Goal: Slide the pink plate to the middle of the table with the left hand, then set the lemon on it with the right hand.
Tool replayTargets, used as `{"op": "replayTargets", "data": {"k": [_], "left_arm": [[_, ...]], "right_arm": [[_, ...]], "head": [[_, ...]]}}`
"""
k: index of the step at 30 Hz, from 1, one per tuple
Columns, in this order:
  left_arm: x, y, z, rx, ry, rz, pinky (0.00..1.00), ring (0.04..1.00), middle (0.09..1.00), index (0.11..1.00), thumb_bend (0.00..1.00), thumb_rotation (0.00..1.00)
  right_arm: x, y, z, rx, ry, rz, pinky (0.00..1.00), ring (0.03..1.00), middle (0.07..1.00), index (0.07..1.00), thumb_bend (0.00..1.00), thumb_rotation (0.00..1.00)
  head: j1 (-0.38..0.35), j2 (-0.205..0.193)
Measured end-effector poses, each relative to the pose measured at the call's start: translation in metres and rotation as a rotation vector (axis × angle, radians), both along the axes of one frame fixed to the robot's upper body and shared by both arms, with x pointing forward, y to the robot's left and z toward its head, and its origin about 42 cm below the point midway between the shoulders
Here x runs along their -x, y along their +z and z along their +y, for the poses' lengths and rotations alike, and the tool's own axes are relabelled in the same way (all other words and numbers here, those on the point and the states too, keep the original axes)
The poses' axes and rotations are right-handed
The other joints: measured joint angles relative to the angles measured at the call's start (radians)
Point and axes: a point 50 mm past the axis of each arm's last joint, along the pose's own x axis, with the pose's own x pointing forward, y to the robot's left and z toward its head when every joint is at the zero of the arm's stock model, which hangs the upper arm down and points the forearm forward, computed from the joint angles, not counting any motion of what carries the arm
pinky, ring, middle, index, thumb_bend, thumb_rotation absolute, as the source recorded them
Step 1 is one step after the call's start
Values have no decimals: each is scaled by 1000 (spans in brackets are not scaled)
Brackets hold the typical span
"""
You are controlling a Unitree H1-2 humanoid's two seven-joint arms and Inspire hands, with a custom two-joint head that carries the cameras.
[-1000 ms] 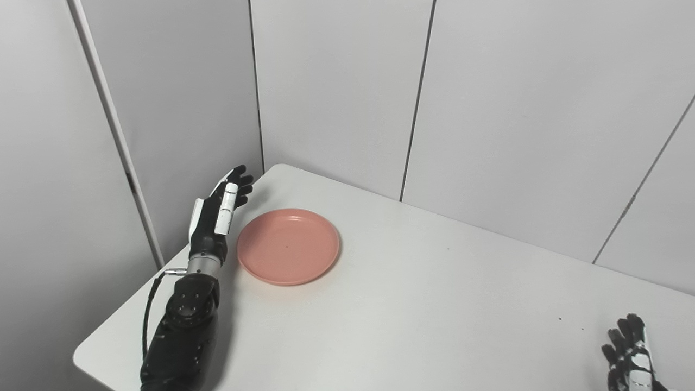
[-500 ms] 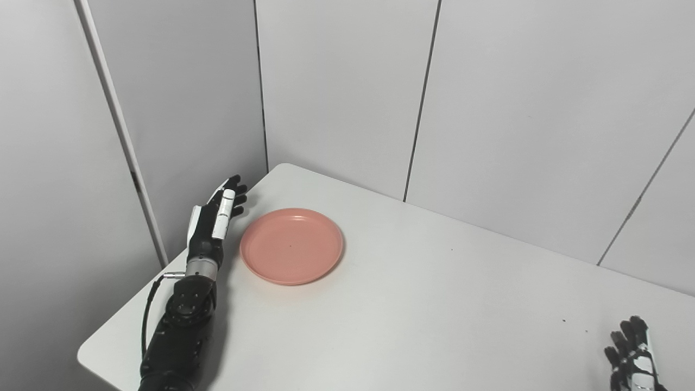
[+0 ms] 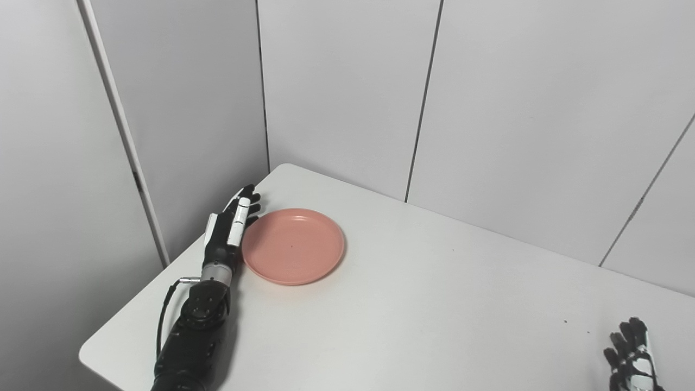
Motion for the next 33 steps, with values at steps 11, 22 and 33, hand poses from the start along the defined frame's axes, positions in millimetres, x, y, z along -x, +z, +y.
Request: {"op": "replayTargets", "data": {"k": [11, 22, 33], "left_arm": [[-7, 0, -29, 11, -61, 4, 881, 871, 867, 849, 695, 1000], [-6, -1, -50, -7, -157, 8, 835, 853, 861, 853, 685, 1000], [-5, -2, -87, 47, -255, 1, 855, 866, 870, 864, 645, 1000]], "right_arm": [[2, 0, 2, -10, -2, -1, 1000, 1000, 1000, 1000, 620, 1000], [5, -1, 3, -9, -6, 19, 1000, 1000, 1000, 1000, 619, 1000], [6, -2, 12, -29, -26, 32, 1000, 1000, 1000, 997, 622, 1000]], "head": [[-3, 6], [-37, 25], [-141, 75]]}}
